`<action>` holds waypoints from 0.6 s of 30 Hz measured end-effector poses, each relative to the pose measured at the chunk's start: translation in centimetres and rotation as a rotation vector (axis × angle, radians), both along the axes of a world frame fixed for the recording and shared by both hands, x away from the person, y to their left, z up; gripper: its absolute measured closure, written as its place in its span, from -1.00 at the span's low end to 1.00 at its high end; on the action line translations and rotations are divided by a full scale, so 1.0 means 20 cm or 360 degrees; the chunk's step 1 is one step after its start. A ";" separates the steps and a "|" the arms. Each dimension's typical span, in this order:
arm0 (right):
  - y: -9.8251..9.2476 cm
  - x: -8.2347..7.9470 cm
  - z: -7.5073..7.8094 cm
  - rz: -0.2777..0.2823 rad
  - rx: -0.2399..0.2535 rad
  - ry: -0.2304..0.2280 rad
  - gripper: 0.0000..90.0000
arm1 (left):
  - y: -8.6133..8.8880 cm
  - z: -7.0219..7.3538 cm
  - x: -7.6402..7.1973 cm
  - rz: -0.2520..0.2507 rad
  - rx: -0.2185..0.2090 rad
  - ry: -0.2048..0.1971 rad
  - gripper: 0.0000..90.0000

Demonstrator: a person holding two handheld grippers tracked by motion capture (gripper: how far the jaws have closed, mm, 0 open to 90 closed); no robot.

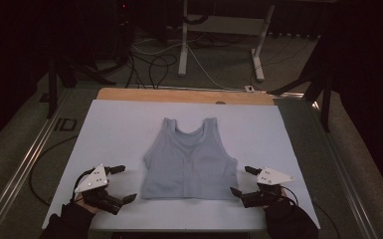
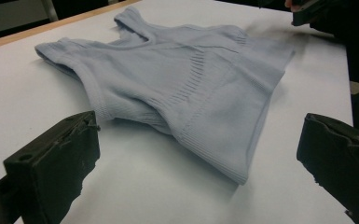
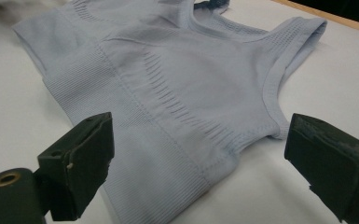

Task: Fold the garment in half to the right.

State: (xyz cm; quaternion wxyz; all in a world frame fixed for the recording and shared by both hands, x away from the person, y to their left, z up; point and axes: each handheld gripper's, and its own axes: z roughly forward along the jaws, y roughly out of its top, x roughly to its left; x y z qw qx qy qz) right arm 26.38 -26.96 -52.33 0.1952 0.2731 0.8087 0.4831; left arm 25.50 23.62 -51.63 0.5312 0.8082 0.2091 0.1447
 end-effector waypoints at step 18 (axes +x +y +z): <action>0.01 0.01 0.06 -0.0029 0.0056 -0.0007 -0.81 | -0.01 0.03 -0.01 -0.0015 -0.0006 0.0009 -0.99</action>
